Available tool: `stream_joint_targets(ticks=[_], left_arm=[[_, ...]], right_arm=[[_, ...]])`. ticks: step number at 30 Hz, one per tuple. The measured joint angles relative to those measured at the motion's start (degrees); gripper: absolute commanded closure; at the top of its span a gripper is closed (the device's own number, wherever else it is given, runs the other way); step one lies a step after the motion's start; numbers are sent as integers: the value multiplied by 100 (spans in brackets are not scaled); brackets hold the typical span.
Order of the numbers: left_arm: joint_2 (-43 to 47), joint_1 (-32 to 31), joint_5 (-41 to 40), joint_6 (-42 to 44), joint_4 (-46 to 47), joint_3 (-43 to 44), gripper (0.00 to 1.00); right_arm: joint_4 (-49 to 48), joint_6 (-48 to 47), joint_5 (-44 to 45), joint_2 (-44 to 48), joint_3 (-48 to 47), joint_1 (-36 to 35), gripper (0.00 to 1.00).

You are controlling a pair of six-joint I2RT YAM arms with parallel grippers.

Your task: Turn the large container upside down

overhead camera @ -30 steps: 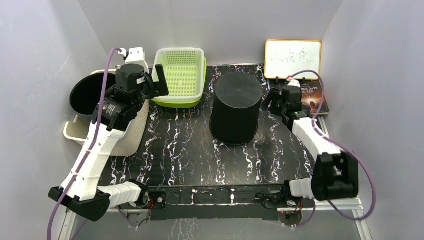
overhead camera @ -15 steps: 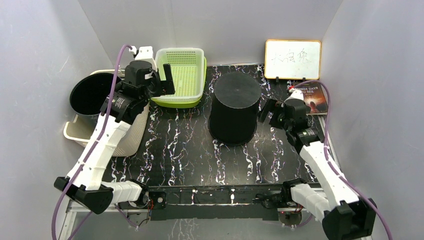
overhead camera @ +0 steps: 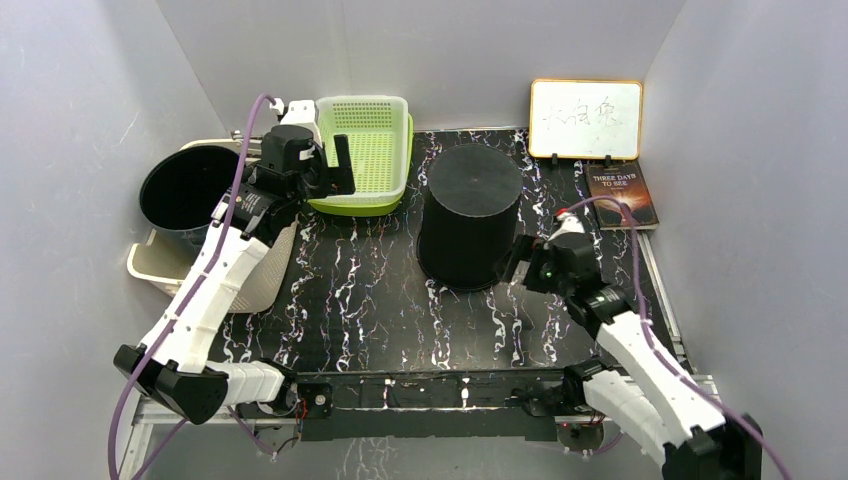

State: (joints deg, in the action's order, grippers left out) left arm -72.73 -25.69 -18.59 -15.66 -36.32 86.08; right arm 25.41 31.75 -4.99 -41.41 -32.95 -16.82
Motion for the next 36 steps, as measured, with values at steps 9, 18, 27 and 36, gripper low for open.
stream_joint_targets(ticks=[9,18,27,36], left_arm=[[46,0,-46,11,-17,0,2],[387,2,-76,11,-15,-308,2],[647,0,-85,24,2,-577,2],[905,0,168,11,22,-935,2]], right_arm=[[-1047,468,903,-1469,120,-2072,2],[-2516,1344,2151,-2577,149,-2369,2],[-3213,1073,3300,-4116,-1167,-2197,2],[-3805,743,3414,-5816,-2861,-1335,2]])
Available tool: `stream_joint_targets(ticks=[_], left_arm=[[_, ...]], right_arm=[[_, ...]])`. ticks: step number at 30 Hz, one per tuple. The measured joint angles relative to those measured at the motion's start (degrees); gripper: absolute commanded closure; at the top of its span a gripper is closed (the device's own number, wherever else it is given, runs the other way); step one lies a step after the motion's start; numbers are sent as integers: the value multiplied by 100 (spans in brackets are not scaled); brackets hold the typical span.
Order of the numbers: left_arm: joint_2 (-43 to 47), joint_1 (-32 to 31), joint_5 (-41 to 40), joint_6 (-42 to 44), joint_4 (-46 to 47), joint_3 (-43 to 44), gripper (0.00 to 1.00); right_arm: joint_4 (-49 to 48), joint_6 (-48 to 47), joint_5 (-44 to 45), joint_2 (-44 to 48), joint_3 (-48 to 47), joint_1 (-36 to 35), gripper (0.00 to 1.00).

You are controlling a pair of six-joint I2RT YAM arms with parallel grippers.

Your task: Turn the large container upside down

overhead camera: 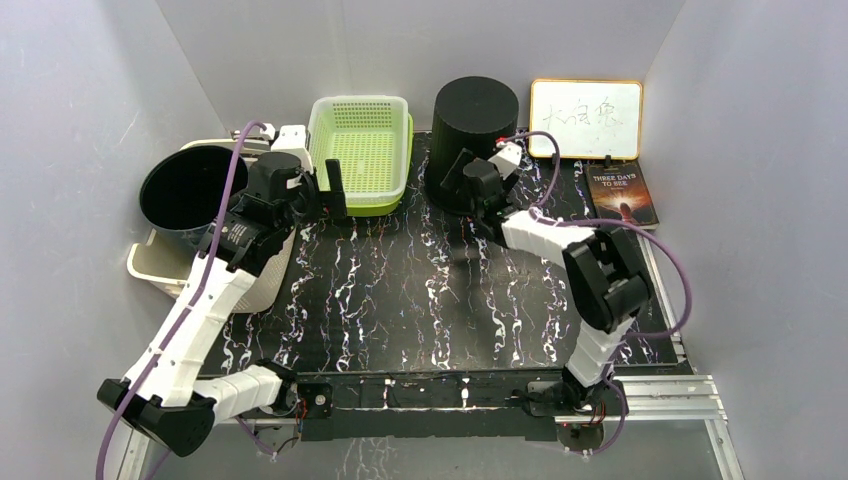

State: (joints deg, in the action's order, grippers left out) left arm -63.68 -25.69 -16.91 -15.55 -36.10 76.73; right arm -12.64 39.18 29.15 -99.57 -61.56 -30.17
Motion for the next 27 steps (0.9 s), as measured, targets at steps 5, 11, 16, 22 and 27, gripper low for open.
stream_joint_targets(ticks=[5,11,16,22,27], left_arm=[[28,0,57,39,-15,-2,2],[22,0,136,101,-37,-2,2],[-59,0,153,157,-35,-2,2],[-105,0,153,227,-28,-2,2],[-199,0,125,356,-50,74,2]], right_arm=[[-52,-195,-81,-756,-793,387,2],[-81,-483,-485,-1451,-1513,872,2],[133,-901,-1095,-2120,-2494,1244,2],[260,-1453,-1508,-2199,-2632,1419,2],[452,-1910,-1805,-2173,-2632,1421,2]])
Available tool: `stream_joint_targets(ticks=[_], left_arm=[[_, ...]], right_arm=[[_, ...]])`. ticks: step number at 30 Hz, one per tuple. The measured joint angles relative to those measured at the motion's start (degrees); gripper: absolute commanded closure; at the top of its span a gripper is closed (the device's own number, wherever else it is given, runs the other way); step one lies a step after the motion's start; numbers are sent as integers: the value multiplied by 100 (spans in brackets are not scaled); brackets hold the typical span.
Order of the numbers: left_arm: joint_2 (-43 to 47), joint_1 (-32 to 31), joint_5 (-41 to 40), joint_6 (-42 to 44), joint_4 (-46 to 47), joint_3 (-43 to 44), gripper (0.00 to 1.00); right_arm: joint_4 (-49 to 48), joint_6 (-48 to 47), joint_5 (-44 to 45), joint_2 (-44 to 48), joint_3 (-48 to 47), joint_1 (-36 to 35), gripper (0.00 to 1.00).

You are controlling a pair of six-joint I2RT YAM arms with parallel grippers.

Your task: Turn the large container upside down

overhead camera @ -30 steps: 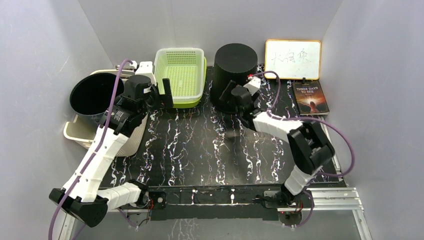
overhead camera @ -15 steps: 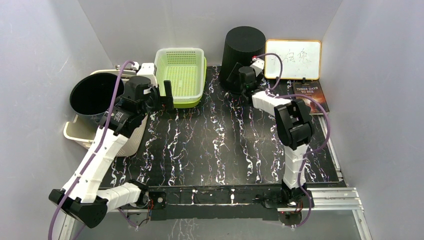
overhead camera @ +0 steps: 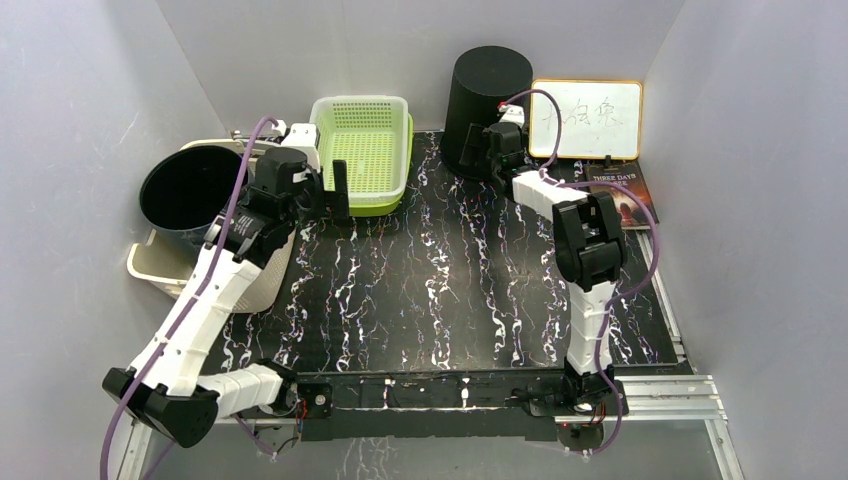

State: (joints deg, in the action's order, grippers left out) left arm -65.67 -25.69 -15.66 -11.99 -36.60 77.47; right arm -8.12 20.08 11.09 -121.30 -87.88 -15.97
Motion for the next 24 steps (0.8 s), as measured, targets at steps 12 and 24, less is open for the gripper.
stream_joint_targets(ticks=[12,24], left_arm=[[-249,0,-334,442,-413,1095,2],[-984,531,-2142,791,-1292,2341,6]], right_arm=[[511,-461,-579,2750,1589,-227,2],[992,-380,-1622,3482,2087,-304,2]])
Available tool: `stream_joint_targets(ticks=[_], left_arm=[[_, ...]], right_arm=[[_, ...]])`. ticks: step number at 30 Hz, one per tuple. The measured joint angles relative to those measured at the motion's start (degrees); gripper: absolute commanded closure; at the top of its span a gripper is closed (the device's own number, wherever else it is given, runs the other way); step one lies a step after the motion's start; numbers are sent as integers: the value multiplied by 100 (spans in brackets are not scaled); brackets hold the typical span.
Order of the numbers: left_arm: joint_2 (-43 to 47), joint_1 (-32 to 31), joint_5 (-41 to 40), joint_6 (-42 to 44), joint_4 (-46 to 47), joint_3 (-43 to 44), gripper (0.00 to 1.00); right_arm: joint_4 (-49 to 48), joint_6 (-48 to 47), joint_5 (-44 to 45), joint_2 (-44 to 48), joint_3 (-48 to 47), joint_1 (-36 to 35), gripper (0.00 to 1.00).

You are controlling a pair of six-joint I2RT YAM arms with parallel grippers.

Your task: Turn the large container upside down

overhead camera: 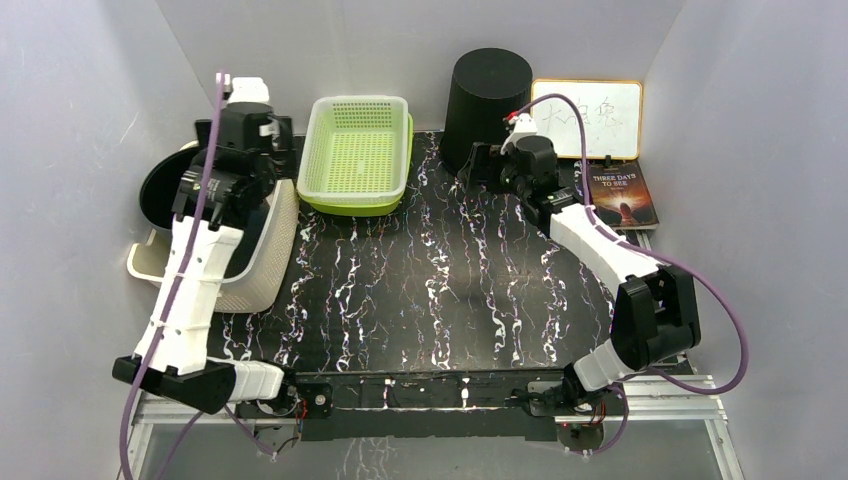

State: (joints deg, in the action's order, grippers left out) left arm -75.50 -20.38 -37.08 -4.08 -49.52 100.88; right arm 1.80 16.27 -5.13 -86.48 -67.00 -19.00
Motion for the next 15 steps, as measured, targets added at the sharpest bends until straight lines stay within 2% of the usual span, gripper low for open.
stream_joint_targets(ticks=[5,7,15], left_arm=[[142,1169,271,0,72,-352,9],[129,1609,702,-24,140,-697,12],[-157,2048,1834,-57,562,-1095,23]], right_arm=[[190,63,-262,46,234,-35,2],[225,76,-304,109,271,-52,2],[254,85,-378,332,315,-76,2]])
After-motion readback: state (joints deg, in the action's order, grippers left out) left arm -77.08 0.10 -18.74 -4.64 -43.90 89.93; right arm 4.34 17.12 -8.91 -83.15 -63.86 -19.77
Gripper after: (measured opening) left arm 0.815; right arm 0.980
